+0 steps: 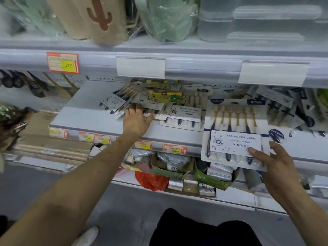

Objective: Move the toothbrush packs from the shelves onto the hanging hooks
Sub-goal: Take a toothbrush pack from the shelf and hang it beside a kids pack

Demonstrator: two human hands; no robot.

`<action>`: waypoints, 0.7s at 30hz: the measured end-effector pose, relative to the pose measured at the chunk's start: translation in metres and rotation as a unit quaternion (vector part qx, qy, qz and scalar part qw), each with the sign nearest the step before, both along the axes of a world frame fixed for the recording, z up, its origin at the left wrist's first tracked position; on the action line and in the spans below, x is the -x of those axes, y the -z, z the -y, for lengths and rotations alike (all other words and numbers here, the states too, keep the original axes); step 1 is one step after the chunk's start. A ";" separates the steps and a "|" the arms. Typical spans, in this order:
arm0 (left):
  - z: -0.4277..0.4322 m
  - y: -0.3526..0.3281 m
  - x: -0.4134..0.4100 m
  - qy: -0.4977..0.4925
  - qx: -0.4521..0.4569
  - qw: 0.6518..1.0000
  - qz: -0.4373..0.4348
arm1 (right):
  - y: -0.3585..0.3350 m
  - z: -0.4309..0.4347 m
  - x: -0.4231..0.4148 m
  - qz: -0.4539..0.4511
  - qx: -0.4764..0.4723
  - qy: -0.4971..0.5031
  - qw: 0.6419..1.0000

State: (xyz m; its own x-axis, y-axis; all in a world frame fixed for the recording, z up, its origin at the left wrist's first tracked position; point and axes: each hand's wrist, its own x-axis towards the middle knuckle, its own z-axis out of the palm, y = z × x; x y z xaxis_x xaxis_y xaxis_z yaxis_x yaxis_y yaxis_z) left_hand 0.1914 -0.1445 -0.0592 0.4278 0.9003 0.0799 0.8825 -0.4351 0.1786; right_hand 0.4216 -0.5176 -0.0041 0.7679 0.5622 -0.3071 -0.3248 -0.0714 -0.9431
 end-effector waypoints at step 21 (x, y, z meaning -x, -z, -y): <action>-0.046 -0.031 -0.050 -0.100 0.155 0.935 0.301 | 0.010 0.000 0.009 -0.003 -0.003 0.076 0.997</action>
State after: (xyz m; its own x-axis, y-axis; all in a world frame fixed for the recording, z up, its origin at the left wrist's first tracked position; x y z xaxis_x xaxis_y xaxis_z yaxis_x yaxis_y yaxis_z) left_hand 0.2417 -0.0982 -0.0279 0.2087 0.9776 -0.0259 0.6392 -0.1163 0.7602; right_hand 0.4129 -0.5174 -0.0141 0.8425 0.4410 -0.3094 -0.3378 -0.0149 -0.9411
